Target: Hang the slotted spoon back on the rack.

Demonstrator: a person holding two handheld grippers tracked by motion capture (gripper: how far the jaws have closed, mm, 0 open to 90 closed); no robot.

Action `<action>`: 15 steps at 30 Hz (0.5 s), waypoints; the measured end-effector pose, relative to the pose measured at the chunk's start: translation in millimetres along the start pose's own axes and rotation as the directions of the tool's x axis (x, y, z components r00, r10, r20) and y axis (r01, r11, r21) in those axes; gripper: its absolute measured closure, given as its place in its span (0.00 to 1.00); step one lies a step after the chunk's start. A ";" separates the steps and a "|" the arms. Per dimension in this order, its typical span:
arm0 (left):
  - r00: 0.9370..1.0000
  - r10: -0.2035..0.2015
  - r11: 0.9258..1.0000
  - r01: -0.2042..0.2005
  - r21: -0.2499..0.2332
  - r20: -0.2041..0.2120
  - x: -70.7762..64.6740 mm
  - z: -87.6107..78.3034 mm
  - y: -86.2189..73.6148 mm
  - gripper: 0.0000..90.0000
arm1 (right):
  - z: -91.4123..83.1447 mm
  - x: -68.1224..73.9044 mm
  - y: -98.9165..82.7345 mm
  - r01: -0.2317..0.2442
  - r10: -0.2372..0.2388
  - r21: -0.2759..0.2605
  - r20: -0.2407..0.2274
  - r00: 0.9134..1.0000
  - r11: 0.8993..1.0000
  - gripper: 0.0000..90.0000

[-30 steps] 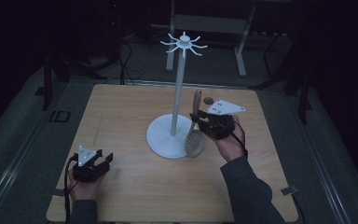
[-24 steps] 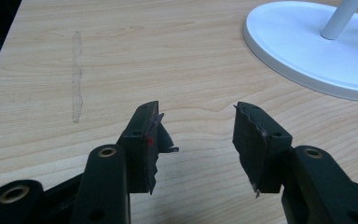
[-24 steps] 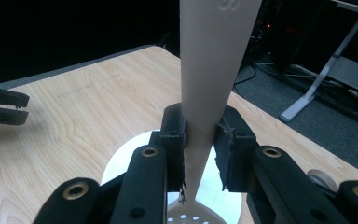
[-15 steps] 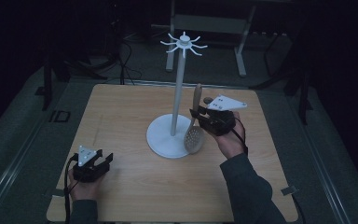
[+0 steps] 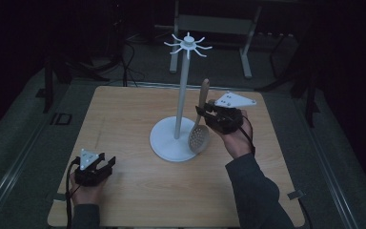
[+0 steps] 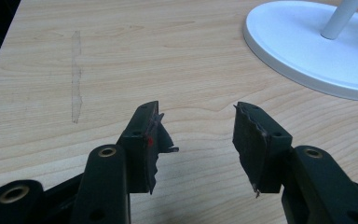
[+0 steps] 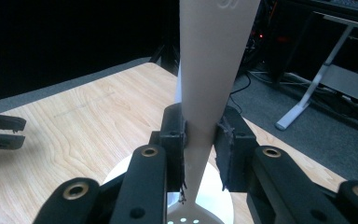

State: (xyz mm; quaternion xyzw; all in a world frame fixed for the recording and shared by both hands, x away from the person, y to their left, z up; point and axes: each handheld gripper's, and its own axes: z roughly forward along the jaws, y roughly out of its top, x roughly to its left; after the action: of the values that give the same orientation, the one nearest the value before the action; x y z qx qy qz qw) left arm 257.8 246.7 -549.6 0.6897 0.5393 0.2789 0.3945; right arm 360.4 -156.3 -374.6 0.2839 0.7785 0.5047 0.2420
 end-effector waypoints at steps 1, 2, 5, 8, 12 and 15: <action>1.000 0.000 1.000 0.000 0.000 0.000 0.0 0.0 0.0 0.57 | 0.0 -0.2 0.7 -0.001 0.001 -0.001 0.001 1.000 1.000 0.82; 1.000 -0.001 1.000 0.001 -0.001 -0.001 0.0 0.0 0.0 0.57 | -0.1 -0.3 1.4 -0.004 0.004 -0.001 0.001 1.000 1.000 0.82; 1.000 -0.002 1.000 0.002 -0.001 -0.002 0.4 -0.4 0.1 0.57 | 0.1 -0.2 4.0 -0.005 0.005 -0.005 0.000 1.000 1.000 0.82; 1.000 -0.001 1.000 0.001 0.000 -0.001 0.5 -0.7 0.0 0.57 | 0.3 -0.1 6.3 -0.007 0.007 -0.009 0.001 1.000 1.000 0.82; 1.000 -0.002 1.000 0.002 -0.004 -0.001 0.8 -1.0 0.0 0.57 | 0.5 -0.2 9.5 -0.012 0.012 -0.022 0.003 1.000 1.000 0.82; 1.000 -0.002 1.000 0.002 -0.004 -0.002 0.9 -1.1 0.0 0.57 | 0.6 -0.6 11.3 -0.012 0.012 -0.024 0.006 1.000 1.000 0.82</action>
State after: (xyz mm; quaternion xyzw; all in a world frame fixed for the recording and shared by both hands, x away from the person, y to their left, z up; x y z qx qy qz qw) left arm 257.1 247.8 -549.1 0.6881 0.5398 0.2805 0.3956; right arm 363.5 -152.6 -364.3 0.2872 0.7700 0.5146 0.2447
